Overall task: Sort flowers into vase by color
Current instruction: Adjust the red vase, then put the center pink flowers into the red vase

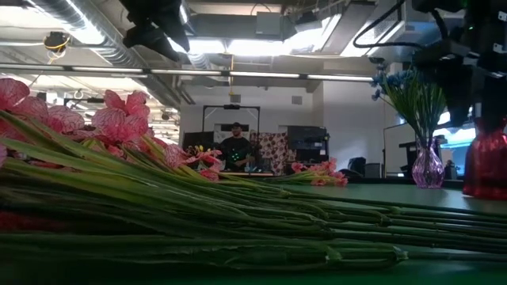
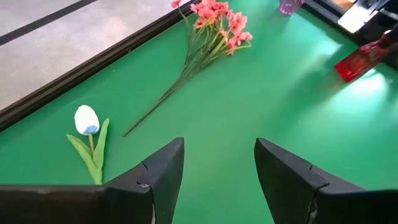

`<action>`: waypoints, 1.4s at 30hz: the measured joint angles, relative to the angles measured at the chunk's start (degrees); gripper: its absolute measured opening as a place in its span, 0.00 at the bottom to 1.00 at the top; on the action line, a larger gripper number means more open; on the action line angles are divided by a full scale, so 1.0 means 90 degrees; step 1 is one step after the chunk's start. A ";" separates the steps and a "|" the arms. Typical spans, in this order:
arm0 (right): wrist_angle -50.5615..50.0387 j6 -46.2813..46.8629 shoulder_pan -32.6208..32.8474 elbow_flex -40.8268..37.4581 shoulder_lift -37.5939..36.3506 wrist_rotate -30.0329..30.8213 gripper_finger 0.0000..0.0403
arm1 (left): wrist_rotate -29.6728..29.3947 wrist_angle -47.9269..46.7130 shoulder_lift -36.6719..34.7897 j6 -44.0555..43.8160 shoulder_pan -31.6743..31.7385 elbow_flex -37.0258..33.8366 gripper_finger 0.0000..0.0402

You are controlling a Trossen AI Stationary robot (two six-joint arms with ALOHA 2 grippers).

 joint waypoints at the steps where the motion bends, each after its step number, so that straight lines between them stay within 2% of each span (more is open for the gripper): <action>1: -0.0005 -0.0009 -0.0046 0.0015 0.0000 -0.0021 0.62 | 0.0004 0.0062 -0.0001 0.0002 0.0011 0.0000 0.48; 8: -0.0265 -0.0012 -0.0213 0.0510 0.0002 -0.0169 0.68 | 0.0044 0.0283 0.0084 0.0136 0.0008 0.0000 0.48; 15: -0.0543 0.0015 -0.0190 0.1008 -0.0026 -0.0211 0.66 | 0.0037 0.0065 0.0254 0.0179 -0.0112 -0.0002 0.48; 17: -0.0520 -0.0039 -0.0098 0.1346 -0.0039 0.0115 0.64 | 0.0079 -0.0101 0.0244 0.0333 -0.0342 -0.0002 0.48; 20: -0.0285 -0.0527 0.0205 0.1890 -0.0033 0.0997 0.61 | 0.0589 -0.0075 0.0239 0.0518 -0.0916 0.0000 0.48; 23: 0.0561 -0.1751 0.0622 0.2243 0.0066 0.1662 0.57 | 0.0875 -0.0033 0.0295 0.0424 -0.1667 0.0000 0.48; 26: 0.1849 -0.3313 0.1195 0.2285 0.0313 0.1875 0.54 | 0.0860 -0.0097 0.0367 0.0073 -0.2369 0.0000 0.48; 28: 0.2439 -0.3928 0.1512 0.2288 0.0576 0.1823 0.52 | 0.0735 -0.0101 0.0368 -0.0277 -0.2775 0.0000 0.48; 33: 0.3186 -0.4429 0.2002 0.2280 0.1554 0.1549 0.46 | 0.0128 -0.0135 0.0368 -0.1258 -0.3663 0.0000 0.48; 39: 0.4362 -0.5200 0.2462 0.2280 0.2678 0.1347 0.40 | -0.0168 -0.0385 0.0370 -0.2612 -0.4417 0.0000 0.48; 42: 0.4614 -0.5386 0.2573 0.2280 0.3152 0.1256 0.39 | -0.0356 -0.0420 0.0370 -0.3224 -0.4777 0.0000 0.48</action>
